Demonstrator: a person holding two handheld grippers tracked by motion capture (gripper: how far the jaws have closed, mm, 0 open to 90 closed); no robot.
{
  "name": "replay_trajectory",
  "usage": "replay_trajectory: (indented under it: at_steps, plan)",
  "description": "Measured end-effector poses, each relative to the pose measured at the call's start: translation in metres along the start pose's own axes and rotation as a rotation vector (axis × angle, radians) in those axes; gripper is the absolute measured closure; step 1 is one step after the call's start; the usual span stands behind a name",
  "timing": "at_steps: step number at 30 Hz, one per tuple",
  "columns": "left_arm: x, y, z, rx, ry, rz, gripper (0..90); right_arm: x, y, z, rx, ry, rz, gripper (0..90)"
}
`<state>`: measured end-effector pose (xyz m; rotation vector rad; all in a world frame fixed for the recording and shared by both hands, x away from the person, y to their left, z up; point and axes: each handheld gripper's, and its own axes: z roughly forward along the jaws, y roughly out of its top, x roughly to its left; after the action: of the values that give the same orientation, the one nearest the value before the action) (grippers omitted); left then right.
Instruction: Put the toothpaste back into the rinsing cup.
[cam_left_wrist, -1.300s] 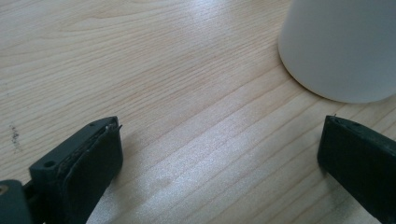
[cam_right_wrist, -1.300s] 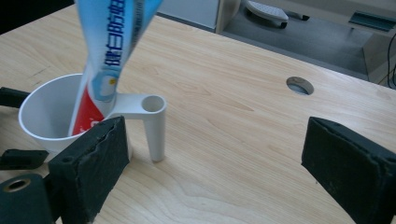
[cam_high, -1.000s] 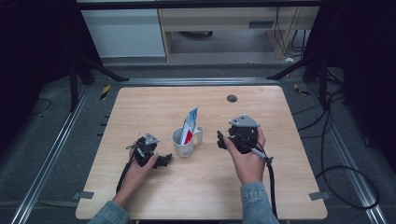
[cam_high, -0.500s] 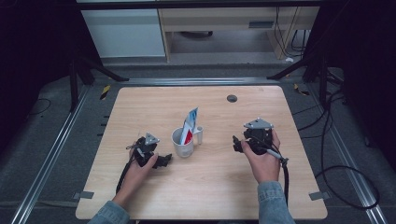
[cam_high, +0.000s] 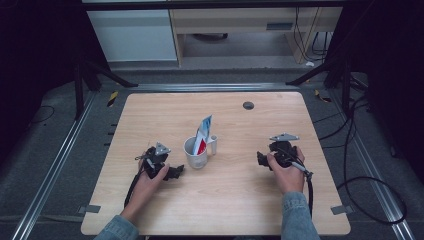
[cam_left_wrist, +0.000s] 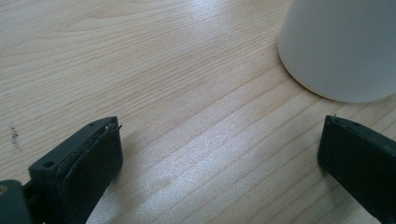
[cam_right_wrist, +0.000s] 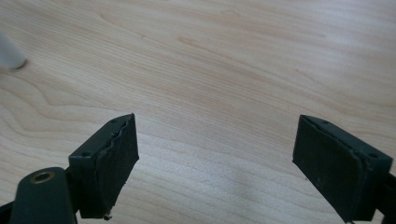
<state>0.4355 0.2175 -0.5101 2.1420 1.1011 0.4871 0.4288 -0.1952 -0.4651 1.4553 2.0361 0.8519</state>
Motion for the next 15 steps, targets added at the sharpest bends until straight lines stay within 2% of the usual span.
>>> replay_trajectory:
  at_steps: [7, 10, 15]
  plan:
    - [0.0, 0.0, 0.0, 0.0, 0.0, 0.0, 0.0, -0.008, -0.005, 0.021, 0.044, -0.011, 0.033, 13.9]
    - [0.0, 0.0, 0.0, 0.0, 0.0, 0.0, 0.0, -0.012, -0.006, 0.029, 0.048, -0.006, 0.066, 13.7]
    - [0.0, 0.0, 0.0, 0.0, 0.0, 0.0, 0.0, -0.016, -0.009, 0.038, 0.054, -0.01, 0.094, 12.8]
